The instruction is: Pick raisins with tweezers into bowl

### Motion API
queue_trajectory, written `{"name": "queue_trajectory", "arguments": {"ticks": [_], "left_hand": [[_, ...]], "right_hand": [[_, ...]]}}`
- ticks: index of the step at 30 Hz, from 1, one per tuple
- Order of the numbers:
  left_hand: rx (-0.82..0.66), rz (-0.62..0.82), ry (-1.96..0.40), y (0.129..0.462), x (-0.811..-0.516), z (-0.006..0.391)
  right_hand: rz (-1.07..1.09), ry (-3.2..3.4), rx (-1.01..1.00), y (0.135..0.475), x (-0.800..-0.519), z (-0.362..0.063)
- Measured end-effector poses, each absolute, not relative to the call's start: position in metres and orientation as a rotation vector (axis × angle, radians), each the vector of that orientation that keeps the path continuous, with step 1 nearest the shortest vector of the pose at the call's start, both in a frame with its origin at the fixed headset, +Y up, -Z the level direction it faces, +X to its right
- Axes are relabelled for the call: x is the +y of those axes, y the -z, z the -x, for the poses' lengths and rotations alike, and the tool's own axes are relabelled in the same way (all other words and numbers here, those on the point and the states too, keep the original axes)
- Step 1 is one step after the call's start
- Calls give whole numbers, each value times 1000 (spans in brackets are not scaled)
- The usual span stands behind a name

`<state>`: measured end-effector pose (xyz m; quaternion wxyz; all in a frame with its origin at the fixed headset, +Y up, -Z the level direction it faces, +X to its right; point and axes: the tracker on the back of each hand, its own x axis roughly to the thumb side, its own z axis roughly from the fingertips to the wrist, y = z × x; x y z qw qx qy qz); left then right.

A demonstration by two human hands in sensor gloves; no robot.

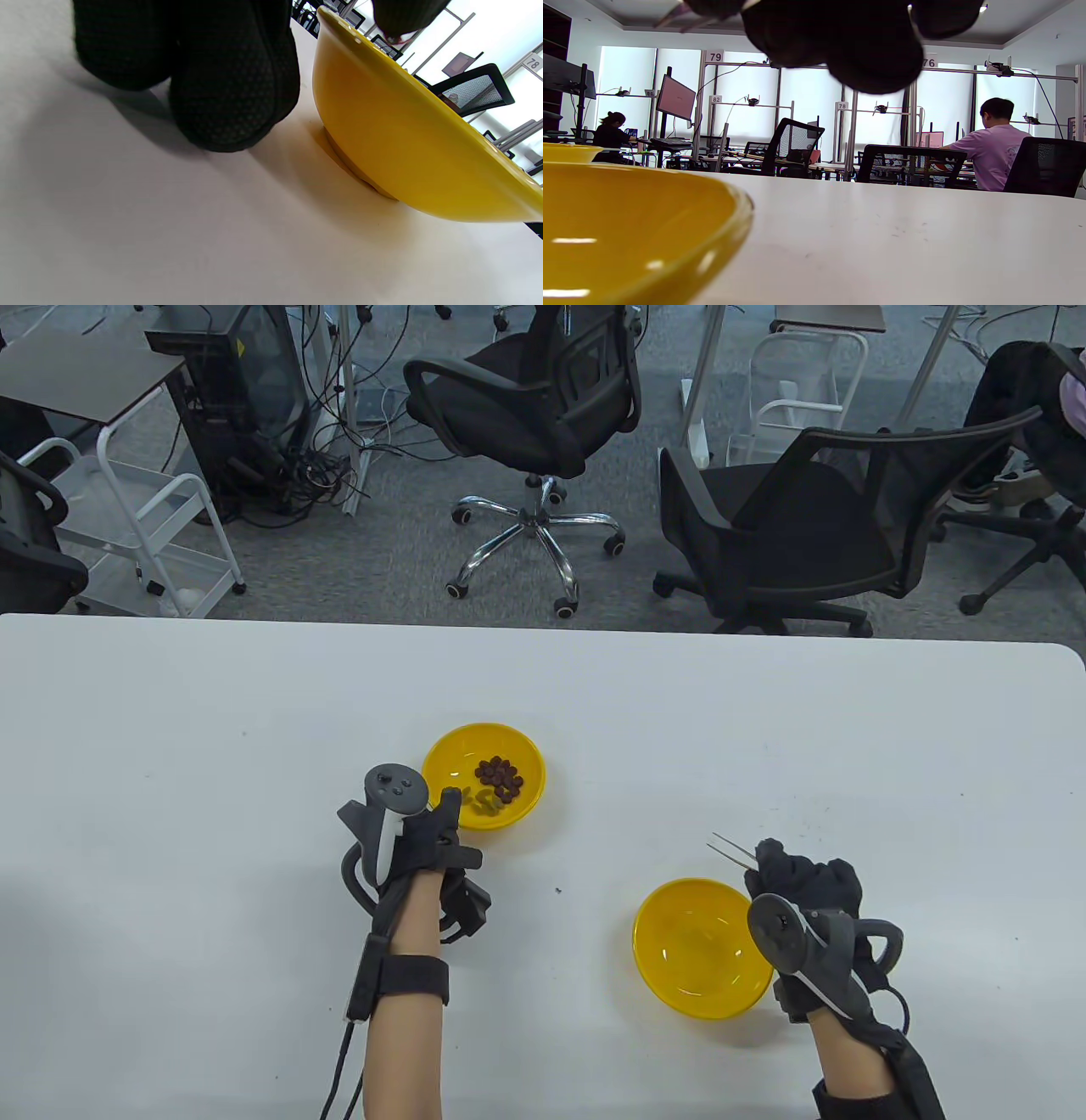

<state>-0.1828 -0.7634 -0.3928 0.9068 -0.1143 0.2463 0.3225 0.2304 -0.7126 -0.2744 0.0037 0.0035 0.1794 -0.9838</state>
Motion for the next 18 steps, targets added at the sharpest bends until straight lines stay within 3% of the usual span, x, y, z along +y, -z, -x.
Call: {"name": "queue_trajectory", "arguments": {"ticks": [18], "left_hand": [[529,228,-776,397,-768,179]], "right_hand": [[-6,3067,527,276,-713,-226]]}}
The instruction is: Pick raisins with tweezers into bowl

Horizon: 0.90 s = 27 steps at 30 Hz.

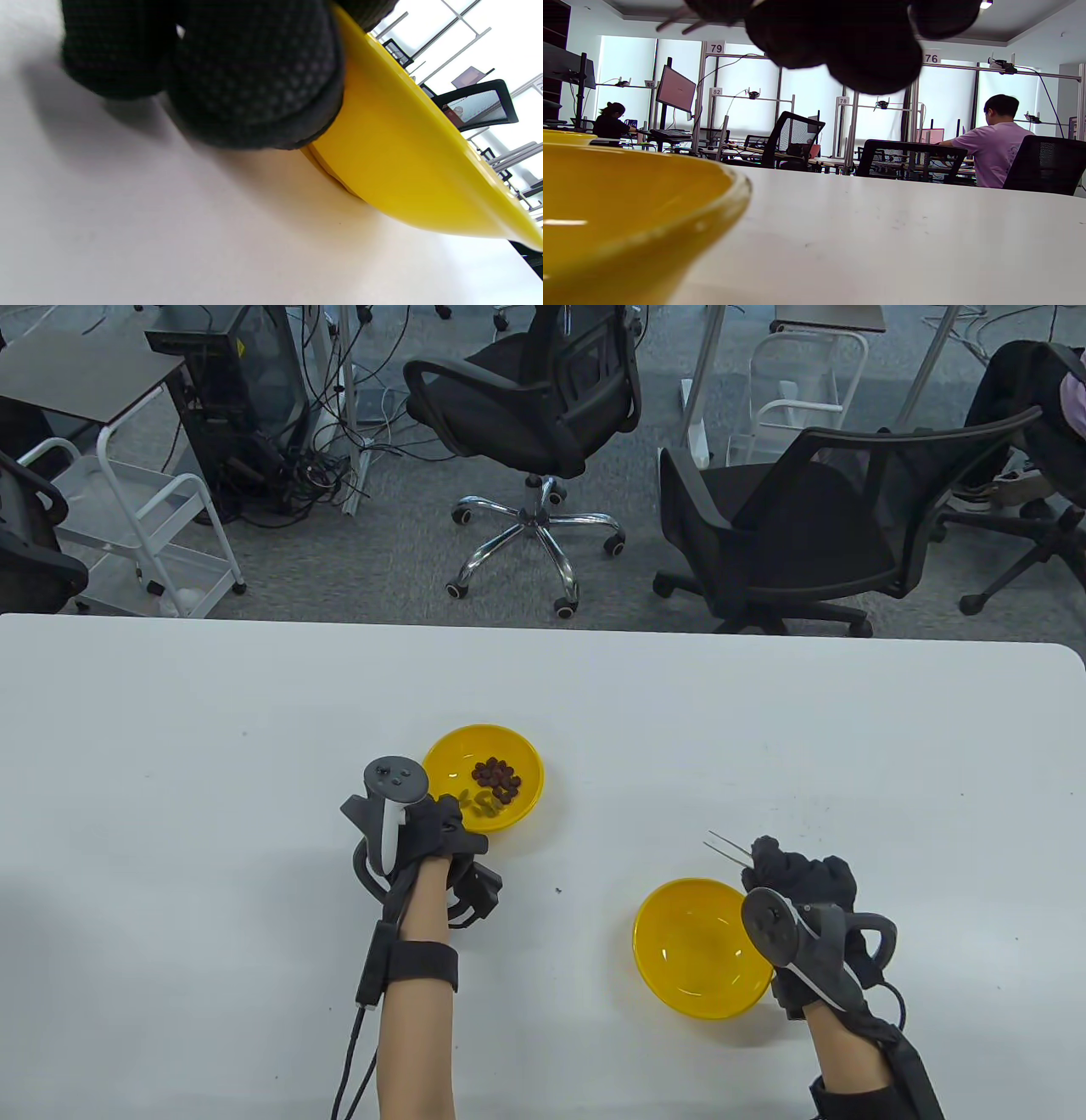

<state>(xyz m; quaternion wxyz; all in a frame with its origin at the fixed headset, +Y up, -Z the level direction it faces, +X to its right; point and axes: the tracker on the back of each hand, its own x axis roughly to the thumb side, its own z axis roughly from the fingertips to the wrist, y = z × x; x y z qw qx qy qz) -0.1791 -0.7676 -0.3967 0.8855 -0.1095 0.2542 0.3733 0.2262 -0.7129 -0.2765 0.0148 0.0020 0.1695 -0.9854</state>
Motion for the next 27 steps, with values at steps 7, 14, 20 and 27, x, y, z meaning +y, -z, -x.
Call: {"name": "queue_trajectory", "arguments": {"ticks": [7,14,20,27], "left_hand": [[415,181,-749,377,-747,179],[255,184,-859,335,-724,175],[156,189,-899,302,-719,167],[78,204,-837,280,-723,154]], "right_hand": [[24,3040,536,274,-711,-220],[53,3047,553,267,-707,-212],[71,3052,563,262,-705,-208],[102,3056,550,259,-705,-203]]}}
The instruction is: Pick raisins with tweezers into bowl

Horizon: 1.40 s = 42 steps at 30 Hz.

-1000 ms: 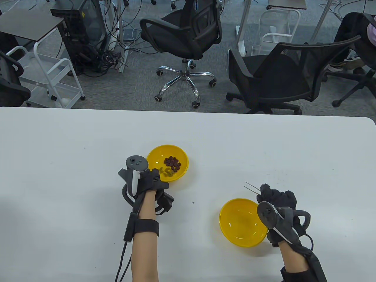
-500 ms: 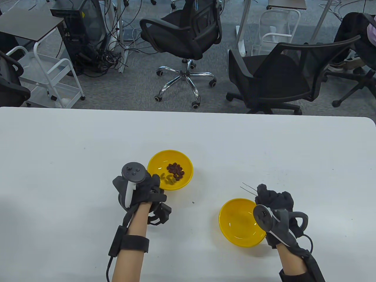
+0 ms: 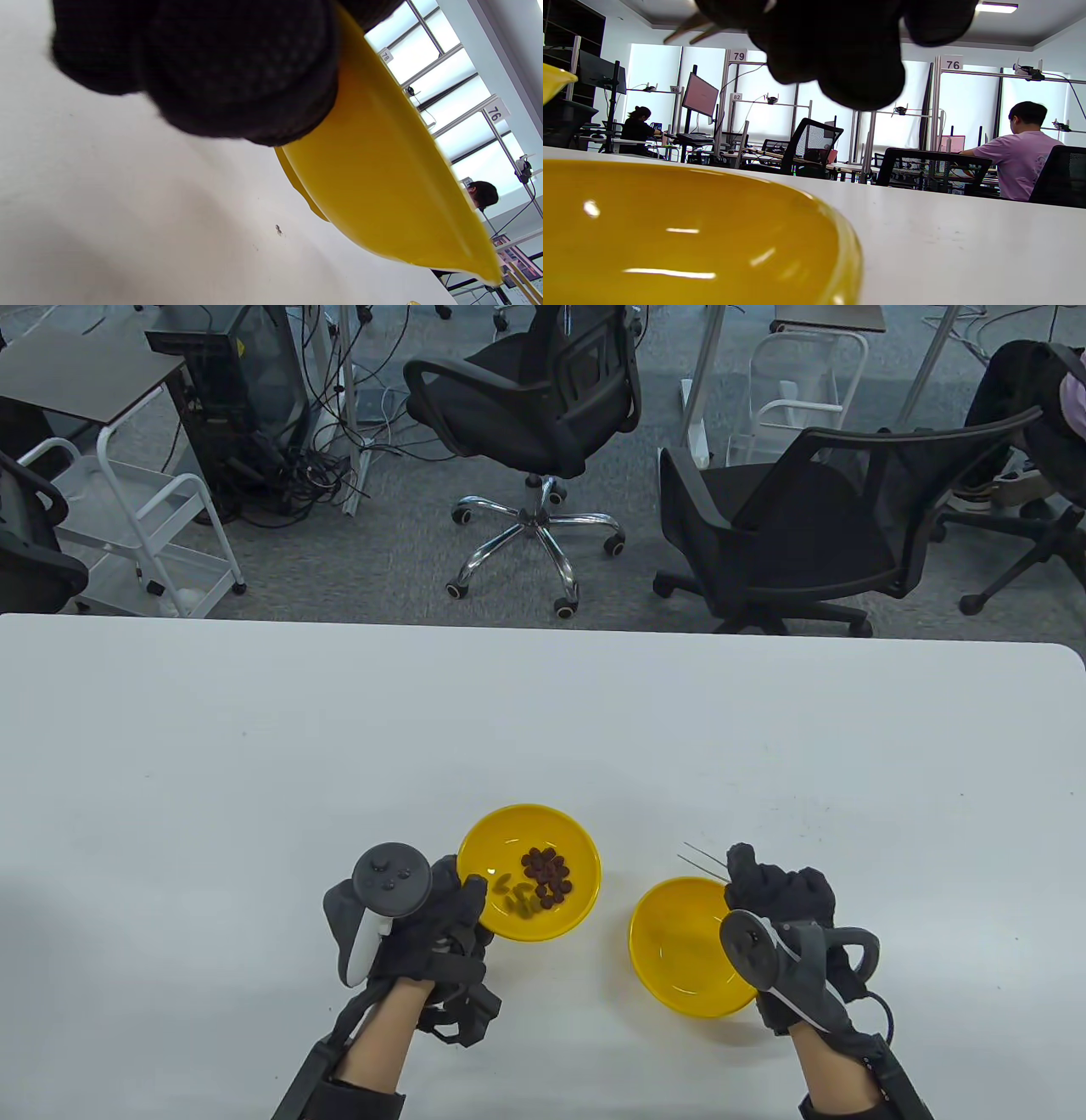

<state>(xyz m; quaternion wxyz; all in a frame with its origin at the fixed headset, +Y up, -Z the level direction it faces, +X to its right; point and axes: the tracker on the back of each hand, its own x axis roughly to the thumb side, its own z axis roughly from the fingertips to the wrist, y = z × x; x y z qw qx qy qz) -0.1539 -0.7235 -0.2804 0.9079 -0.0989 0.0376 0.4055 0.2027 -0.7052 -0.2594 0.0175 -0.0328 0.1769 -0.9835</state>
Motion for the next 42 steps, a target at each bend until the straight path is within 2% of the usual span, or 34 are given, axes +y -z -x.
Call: {"name": "queue_trajectory", "arguments": {"ticks": [10,19,24,27,33,37,42], "left_hand": [[31,222,-816,278,-730,144],[29,226,-831,276,-731,146],[19,224,-838,273,-730,145],[11,224,-846,272,-729,143],[9,212,-853,272,-727,143],[7,215,-858,272,-727,143],[2,215,-862,272,-727,143]], "right_hand": [[215,3041,517,259,-707,-188],[531,3041,659,242,-689,-133],[604,2951,675,231,-681,-118],[661,2981,597,234,-679,-108],[665,2953,397,244,-674,-81],[598,2887,453,249,-674,-71],[585,2842,400,255,-677,-62]]}}
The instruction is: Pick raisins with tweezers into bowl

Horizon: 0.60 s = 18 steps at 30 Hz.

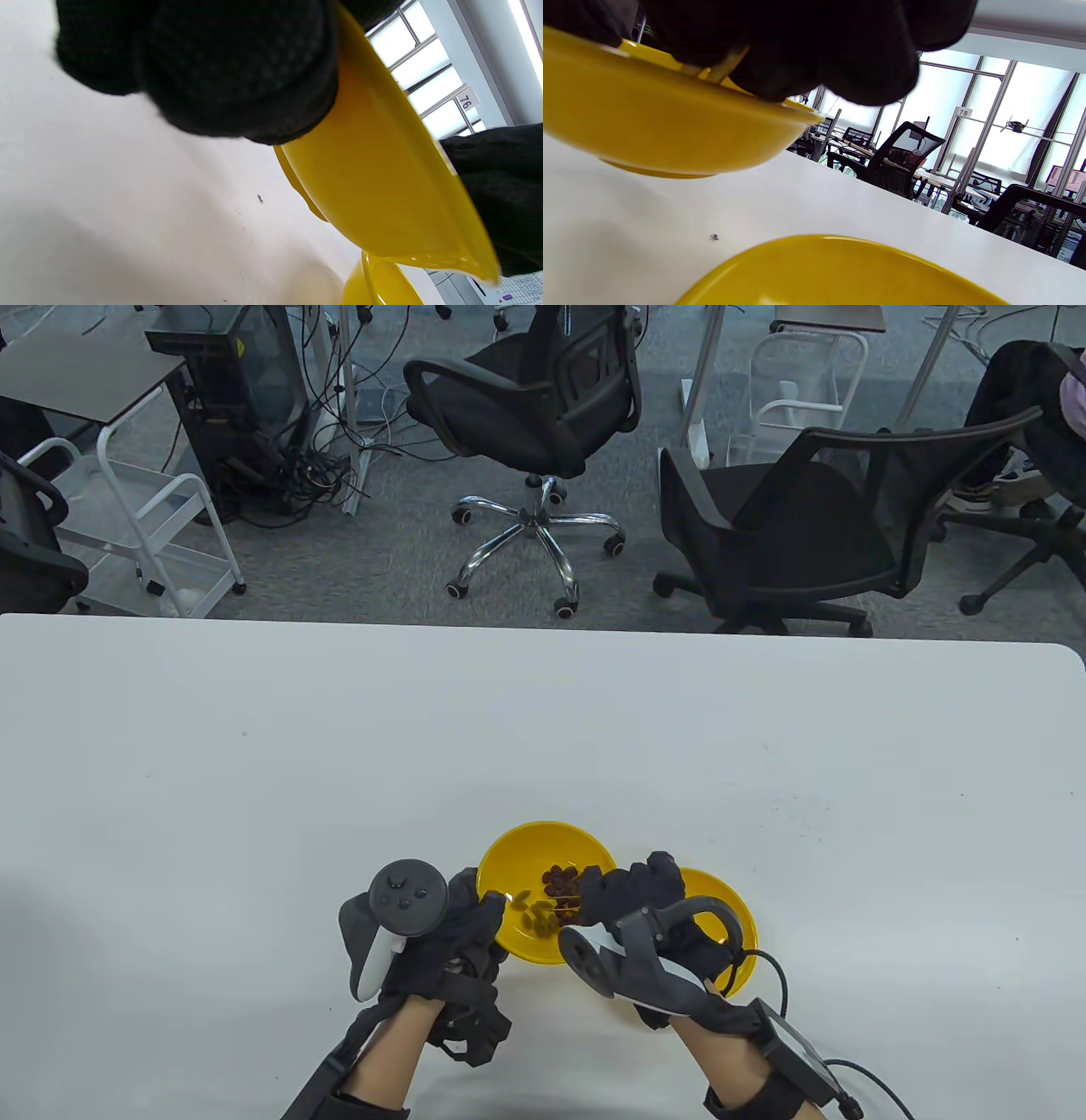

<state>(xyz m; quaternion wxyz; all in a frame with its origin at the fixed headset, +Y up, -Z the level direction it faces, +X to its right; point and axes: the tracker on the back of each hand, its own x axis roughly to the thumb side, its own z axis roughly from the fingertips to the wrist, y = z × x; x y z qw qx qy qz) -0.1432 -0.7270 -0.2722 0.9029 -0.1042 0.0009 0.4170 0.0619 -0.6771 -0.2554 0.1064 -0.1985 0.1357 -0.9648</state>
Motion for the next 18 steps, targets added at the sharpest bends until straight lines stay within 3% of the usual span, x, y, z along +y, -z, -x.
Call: {"name": "queue_trajectory", "arguments": {"ticks": [18], "left_hand": [[26,213,-873,274,-728,148]], "right_hand": [[542,2977,404,264,-676,-75]]}}
